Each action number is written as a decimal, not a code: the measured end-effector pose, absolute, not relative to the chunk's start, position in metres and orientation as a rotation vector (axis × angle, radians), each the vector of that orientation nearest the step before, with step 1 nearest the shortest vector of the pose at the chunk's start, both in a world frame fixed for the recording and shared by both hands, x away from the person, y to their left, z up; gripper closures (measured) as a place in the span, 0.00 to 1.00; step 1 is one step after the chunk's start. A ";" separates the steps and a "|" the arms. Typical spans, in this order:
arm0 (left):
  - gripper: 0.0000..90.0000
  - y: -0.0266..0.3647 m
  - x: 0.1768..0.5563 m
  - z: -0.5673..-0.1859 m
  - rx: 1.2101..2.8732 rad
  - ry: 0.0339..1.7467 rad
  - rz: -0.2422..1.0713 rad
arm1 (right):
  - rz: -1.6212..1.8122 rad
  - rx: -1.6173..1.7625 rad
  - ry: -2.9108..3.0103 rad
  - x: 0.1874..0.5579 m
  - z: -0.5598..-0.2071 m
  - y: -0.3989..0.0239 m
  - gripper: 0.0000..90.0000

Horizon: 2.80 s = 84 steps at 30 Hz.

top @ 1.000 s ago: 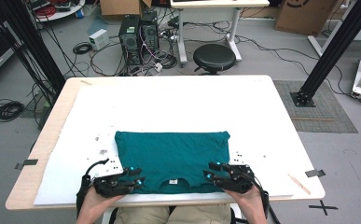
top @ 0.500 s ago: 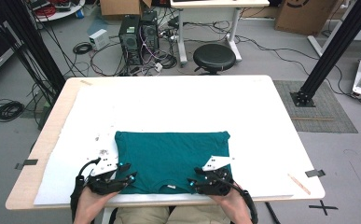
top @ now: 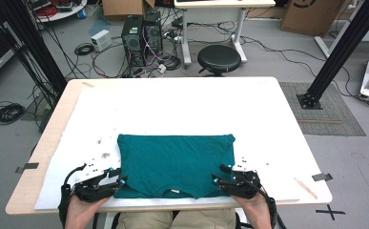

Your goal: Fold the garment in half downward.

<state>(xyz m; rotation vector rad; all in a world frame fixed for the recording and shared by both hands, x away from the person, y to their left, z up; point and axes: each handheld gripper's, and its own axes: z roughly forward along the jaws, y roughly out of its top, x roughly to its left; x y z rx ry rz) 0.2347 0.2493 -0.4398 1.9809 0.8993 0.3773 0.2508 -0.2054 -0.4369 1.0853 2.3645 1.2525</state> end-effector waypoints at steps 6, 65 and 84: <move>0.65 0.256 0.224 -0.441 1.978 0.886 0.357 | 1.261 1.121 2.332 0.245 -0.439 -0.220 0.56; 0.72 0.258 0.338 -0.432 1.874 1.152 0.657 | 0.997 1.250 2.115 0.355 -0.442 -0.219 0.59; 0.43 0.267 0.256 -0.408 1.797 0.865 0.598 | 1.275 1.158 2.031 0.294 -0.420 -0.260 0.23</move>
